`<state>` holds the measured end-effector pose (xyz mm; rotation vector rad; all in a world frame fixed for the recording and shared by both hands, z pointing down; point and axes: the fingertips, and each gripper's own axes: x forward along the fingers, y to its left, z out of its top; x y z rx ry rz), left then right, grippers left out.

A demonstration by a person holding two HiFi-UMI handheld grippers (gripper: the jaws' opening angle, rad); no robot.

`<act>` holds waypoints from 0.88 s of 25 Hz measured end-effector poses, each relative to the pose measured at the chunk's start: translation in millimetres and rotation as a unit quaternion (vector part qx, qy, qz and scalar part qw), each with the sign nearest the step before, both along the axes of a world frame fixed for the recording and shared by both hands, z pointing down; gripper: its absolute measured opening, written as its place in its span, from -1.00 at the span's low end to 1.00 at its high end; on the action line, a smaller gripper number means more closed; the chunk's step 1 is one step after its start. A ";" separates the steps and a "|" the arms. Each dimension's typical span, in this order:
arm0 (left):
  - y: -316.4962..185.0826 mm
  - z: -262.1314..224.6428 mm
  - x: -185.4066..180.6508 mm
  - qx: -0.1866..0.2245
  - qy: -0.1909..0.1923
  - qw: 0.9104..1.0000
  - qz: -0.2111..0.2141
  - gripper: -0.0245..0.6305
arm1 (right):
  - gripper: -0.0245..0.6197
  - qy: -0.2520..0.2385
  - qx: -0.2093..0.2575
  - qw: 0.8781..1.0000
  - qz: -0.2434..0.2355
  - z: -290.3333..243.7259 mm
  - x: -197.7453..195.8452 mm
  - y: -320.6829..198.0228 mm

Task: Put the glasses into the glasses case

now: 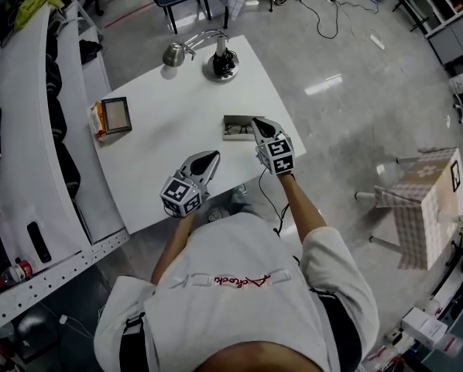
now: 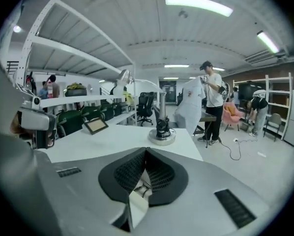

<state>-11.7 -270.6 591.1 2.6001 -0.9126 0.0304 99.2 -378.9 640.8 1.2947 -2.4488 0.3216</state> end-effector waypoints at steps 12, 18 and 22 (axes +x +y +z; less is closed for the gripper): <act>5.0 -16.5 12.5 0.027 0.005 0.999 0.037 -0.88 | -0.92 0.000 0.085 0.995 0.053 -50.9 13.5 43.1; 22.2 -21.6 19.6 0.040 0.010 0.997 0.059 -0.88 | -0.92 -0.005 0.111 0.991 0.071 -64.2 7.0 84.3; 37.5 -24.7 22.8 0.045 0.011 0.996 0.074 -0.88 | -0.92 -0.005 0.126 0.988 0.085 -74.9 2.9 110.4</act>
